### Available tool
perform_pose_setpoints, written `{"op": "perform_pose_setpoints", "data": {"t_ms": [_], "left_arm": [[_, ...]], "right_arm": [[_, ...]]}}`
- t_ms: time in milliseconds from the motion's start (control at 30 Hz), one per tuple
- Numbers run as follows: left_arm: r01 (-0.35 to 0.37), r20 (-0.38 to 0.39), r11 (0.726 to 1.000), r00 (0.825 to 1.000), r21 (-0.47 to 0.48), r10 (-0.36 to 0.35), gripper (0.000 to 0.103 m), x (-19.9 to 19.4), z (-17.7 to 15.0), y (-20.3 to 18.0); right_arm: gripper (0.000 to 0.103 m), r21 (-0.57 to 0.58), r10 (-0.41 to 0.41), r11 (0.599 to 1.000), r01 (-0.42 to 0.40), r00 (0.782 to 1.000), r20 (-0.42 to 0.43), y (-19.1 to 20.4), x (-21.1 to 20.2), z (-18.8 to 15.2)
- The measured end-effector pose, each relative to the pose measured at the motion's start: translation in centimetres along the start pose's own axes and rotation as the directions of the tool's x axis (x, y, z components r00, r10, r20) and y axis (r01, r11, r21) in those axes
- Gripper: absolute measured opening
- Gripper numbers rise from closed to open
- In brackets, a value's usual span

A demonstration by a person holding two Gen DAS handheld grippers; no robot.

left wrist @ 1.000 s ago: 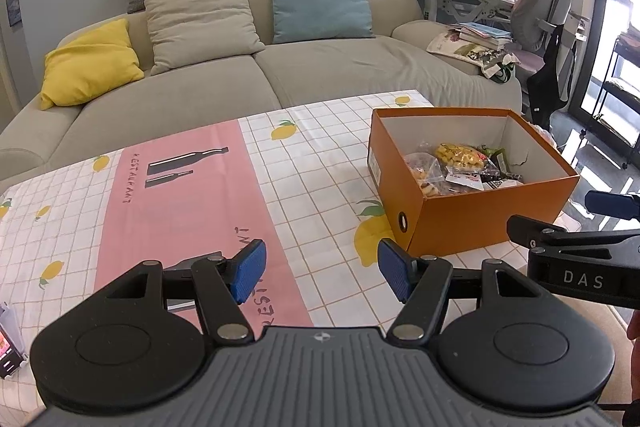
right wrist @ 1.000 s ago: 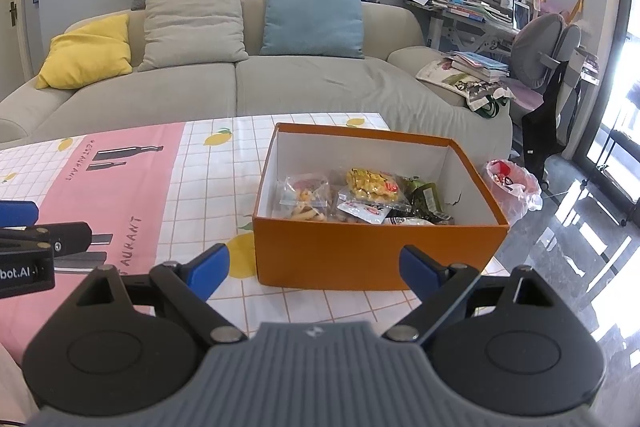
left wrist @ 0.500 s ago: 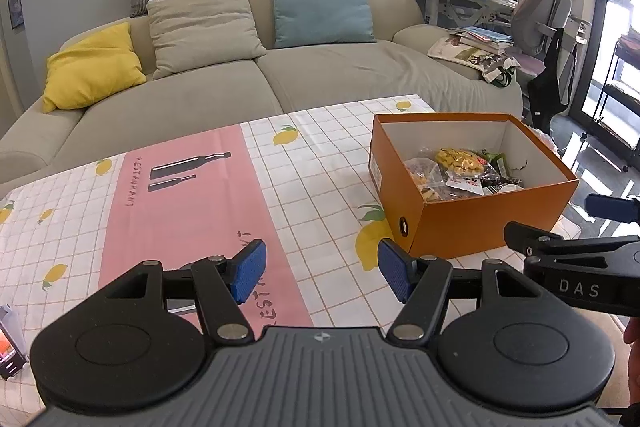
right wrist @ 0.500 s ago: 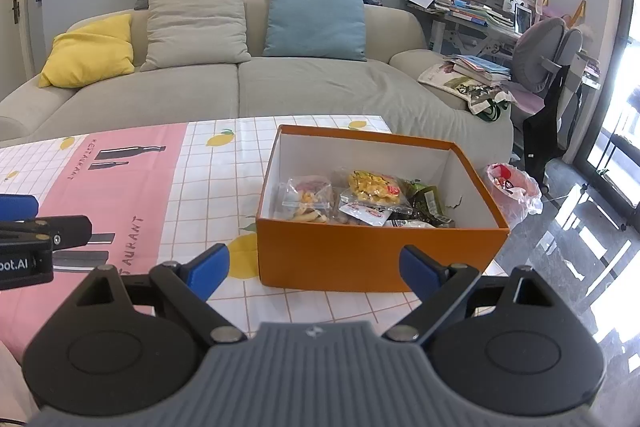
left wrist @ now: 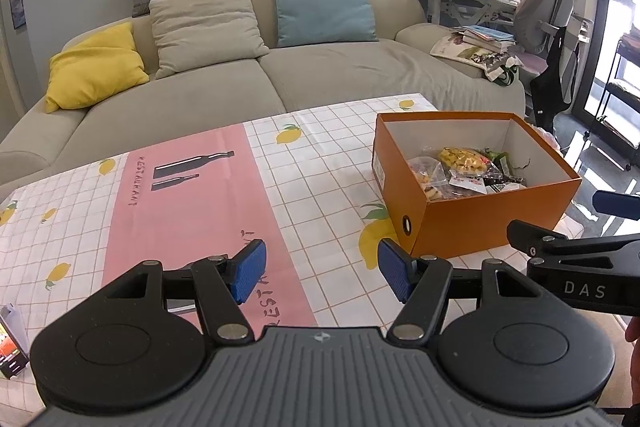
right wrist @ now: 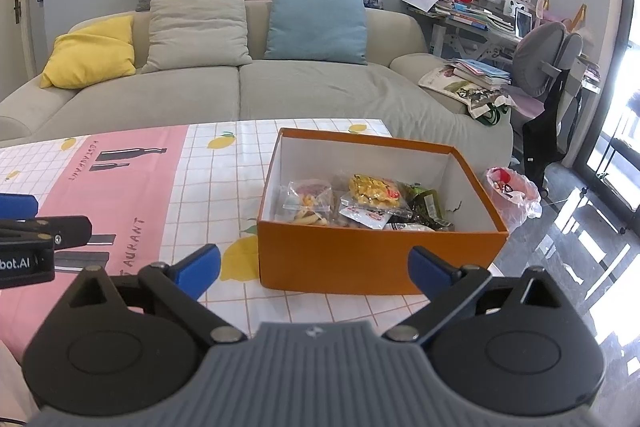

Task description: Organize snacks

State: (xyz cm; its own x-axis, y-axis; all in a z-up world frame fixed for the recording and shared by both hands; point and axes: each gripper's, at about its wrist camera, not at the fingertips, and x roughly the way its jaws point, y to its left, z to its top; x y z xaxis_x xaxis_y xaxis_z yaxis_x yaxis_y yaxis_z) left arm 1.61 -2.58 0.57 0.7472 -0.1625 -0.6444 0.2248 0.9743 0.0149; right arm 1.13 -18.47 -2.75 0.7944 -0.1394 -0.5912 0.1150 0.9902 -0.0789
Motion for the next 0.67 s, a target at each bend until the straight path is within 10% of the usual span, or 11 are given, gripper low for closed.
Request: {"op": "perform_pose_setpoints", "data": {"t_ms": [667], "left_arm": [[0.016, 0.009, 1.000, 1.000, -0.027, -0.016, 0.078, -0.43, -0.32, 0.12]], "right_arm": [[0.100, -0.018, -0.022, 1.000, 0.022, 1.000, -0.017, -0.02, 0.17, -0.05]]}}
